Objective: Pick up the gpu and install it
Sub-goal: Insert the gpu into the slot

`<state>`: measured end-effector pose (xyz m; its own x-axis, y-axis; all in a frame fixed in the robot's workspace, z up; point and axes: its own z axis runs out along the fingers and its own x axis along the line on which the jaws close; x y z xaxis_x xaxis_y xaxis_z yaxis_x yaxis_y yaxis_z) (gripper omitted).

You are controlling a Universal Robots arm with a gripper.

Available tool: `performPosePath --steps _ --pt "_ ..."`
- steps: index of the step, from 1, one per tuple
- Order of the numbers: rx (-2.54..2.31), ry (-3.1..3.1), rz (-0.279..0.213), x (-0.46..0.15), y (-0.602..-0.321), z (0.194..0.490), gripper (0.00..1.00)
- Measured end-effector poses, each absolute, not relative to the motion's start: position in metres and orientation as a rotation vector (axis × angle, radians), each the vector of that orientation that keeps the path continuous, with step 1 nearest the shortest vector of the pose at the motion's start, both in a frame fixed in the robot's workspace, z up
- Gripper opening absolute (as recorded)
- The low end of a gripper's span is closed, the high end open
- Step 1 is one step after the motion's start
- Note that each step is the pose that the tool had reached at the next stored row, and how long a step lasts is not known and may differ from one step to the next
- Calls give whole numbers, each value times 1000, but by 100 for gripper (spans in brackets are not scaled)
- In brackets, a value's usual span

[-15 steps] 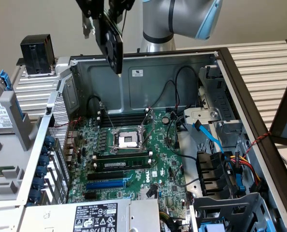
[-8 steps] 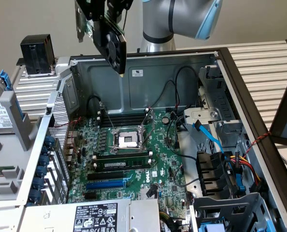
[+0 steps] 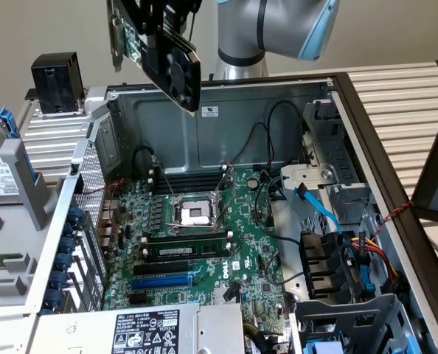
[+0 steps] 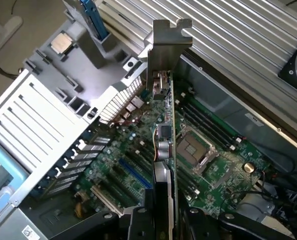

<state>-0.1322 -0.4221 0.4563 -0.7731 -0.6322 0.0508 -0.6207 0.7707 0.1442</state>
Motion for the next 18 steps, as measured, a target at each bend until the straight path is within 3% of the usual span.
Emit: performPosePath --steps 8,18 --pt "1185 -2815 -240 -132 -422 456 28" --pt "1439 -2708 -222 -132 -422 454 28"
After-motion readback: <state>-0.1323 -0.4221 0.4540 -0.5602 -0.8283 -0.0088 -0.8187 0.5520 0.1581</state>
